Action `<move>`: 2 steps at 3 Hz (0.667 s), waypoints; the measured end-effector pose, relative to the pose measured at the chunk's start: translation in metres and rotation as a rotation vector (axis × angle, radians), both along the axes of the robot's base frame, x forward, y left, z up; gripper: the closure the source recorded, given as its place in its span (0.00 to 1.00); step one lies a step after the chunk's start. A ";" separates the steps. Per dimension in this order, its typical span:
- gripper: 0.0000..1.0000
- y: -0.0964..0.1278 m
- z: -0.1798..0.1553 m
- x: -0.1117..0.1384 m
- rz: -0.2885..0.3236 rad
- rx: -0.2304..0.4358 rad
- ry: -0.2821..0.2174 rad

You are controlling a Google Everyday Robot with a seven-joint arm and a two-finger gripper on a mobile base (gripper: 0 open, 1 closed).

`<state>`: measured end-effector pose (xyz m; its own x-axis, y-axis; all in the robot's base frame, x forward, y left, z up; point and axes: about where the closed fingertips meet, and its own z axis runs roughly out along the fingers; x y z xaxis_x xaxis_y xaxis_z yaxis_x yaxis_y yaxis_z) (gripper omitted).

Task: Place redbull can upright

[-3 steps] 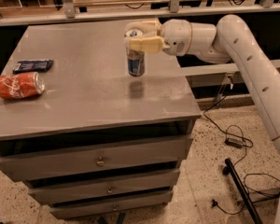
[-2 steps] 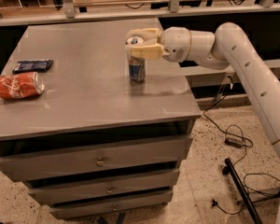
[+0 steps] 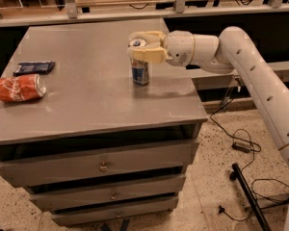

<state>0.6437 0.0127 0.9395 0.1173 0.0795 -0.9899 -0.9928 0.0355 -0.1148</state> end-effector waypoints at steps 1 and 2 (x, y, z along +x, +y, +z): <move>0.12 0.002 0.000 -0.001 0.004 0.000 0.000; 0.00 0.005 0.001 -0.001 0.009 0.000 -0.001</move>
Offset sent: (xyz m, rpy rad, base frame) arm -0.0005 0.0019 0.0003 0.0001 -0.0004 0.0032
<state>0.6424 0.0179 0.9404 0.1176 0.0809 -0.9898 -0.9929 0.0268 -0.1158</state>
